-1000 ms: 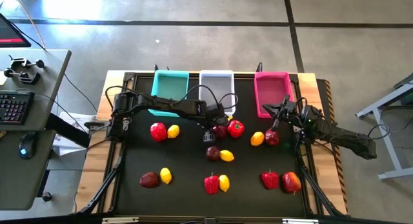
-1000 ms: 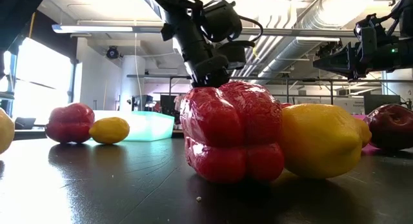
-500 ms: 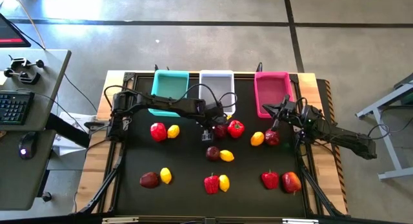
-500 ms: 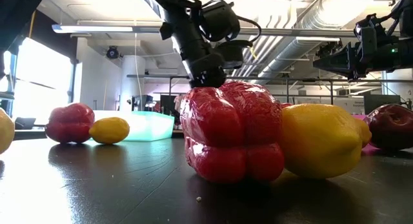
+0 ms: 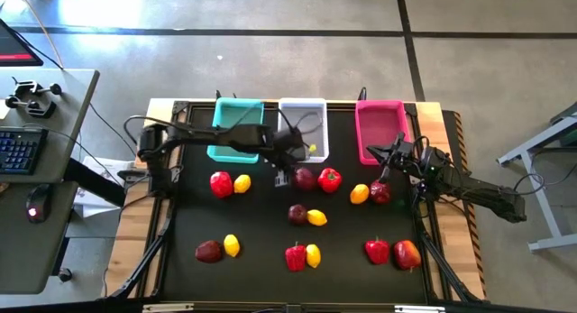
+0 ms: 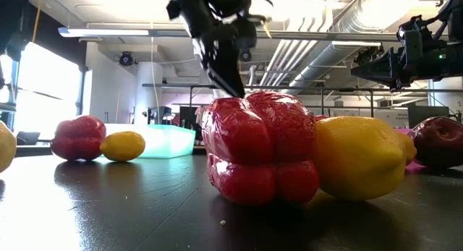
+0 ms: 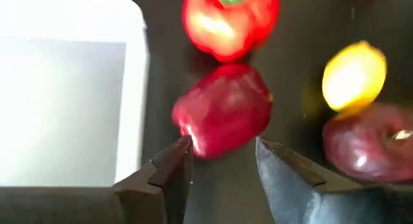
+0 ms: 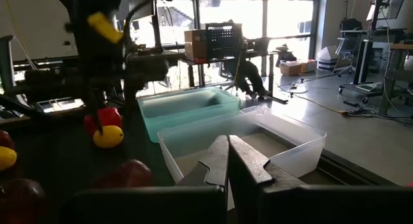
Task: Sort produce into baskets
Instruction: Put the apple into the white bin
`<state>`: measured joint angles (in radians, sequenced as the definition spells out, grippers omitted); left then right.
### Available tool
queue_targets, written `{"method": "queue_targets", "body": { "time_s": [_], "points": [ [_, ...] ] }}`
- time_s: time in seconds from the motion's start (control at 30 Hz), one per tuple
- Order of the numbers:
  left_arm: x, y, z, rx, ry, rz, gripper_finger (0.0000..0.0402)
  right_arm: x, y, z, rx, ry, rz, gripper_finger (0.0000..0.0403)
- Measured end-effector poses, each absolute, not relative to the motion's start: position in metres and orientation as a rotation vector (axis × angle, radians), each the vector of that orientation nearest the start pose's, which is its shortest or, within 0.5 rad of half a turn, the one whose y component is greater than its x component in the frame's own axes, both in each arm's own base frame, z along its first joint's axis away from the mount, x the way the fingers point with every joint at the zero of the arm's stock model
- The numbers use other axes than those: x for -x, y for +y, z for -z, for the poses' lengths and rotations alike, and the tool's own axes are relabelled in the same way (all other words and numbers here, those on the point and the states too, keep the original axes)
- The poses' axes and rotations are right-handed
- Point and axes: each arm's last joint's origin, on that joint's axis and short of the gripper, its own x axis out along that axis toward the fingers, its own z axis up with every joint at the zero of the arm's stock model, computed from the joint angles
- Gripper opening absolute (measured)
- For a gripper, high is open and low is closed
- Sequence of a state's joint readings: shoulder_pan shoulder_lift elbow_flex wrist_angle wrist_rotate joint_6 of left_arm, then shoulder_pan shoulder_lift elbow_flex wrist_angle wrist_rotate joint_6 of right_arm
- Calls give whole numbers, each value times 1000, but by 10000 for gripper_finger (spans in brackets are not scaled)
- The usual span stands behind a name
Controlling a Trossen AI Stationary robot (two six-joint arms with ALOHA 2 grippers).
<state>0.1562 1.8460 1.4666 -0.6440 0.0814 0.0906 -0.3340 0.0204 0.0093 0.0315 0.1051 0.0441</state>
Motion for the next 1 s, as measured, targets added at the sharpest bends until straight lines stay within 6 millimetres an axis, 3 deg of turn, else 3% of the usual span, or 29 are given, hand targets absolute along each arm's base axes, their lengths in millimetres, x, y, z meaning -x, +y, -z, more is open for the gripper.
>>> {"method": "queue_targets", "body": {
  "time_s": [0.27, 0.53, 0.67, 0.8, 1.0],
  "points": [
    [-368, 84, -275, 98, 914, -85, 74, -92, -35, -168, -41, -30, 438, 0],
    [-374, 83, -270, 112, 893, 15, 6, -92, -35, -168, -41, -30, 439, 0],
    [-380, 74, -261, 87, 915, 51, 3, -92, -35, -168, -41, -30, 439, 0],
    [-390, 68, -248, 172, 928, 19, 7, -92, -35, -168, -41, -31, 438, 0],
    [-399, 53, -228, 108, 993, 12, 65, -92, -35, -168, -73, -38, 437, 0]
  ]
}}
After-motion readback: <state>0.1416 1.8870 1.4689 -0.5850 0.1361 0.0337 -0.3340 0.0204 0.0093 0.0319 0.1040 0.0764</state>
